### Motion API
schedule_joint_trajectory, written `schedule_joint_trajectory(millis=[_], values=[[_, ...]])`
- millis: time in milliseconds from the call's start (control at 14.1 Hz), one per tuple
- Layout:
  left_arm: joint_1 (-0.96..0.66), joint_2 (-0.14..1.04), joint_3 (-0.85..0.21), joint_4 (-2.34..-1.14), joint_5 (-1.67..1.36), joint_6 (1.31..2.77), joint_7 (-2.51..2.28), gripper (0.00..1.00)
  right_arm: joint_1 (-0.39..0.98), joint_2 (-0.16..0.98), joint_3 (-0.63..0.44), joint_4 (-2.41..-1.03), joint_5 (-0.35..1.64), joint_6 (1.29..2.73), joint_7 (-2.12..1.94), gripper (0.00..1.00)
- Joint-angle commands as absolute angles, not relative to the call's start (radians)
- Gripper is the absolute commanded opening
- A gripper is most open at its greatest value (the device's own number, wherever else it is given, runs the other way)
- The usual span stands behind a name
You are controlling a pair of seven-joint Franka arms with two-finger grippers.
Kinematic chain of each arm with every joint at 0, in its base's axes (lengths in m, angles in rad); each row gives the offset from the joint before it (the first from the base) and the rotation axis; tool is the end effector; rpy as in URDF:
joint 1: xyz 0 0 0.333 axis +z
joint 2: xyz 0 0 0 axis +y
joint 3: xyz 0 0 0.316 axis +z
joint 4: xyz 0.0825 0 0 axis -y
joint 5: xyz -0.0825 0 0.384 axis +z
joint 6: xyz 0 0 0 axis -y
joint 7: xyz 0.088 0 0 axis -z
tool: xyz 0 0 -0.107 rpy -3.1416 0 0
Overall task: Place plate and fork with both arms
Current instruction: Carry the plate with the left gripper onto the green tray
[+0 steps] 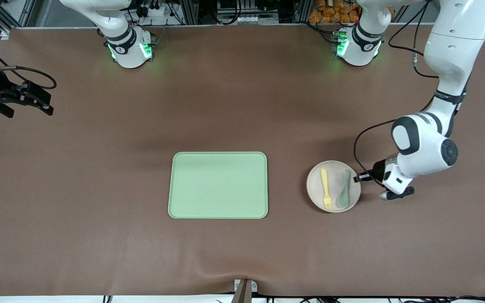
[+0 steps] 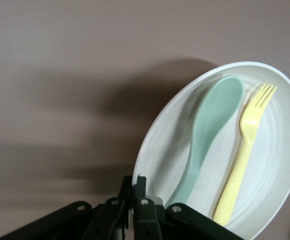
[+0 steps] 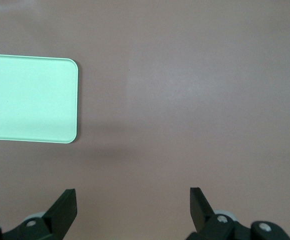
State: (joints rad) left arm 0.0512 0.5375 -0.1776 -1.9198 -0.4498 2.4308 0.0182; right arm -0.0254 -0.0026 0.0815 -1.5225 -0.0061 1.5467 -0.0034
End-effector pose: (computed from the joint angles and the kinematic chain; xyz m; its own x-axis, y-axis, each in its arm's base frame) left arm 0.6211 -0.0758 0.2127 0.9739 0.2082 -0.0906 0.2270 -0.9052 0.3592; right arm 0.5510 0.0303 0.6465 0.9979 0.0593 0.0268 0.0592 -0.9982 0.0064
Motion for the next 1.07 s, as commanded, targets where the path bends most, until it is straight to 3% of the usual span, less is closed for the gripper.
schedule_joint_trajectory(millis=[0,142,711,996], values=[[0.043,0.52,-0.245,-1.879,-0.483,2.428,0.005,0.0,-0.041,-0.031,0.091,-1.551,0.005,1.555,-0.015,1.0],[0.008,0.537,-0.293,-1.824,-0.48,2.428,-0.088,0.0,-0.041,-0.031,0.091,-1.551,0.005,1.557,-0.015,1.0],[-0.365,0.738,-0.267,-1.467,-0.28,2.425,-0.598,0.0,-0.043,-0.029,0.091,-1.551,0.006,1.559,-0.015,1.0],[-0.423,0.804,-0.222,-1.437,-0.239,2.428,-0.626,0.0,-0.043,-0.029,0.09,-1.551,0.006,1.557,-0.014,1.0]])
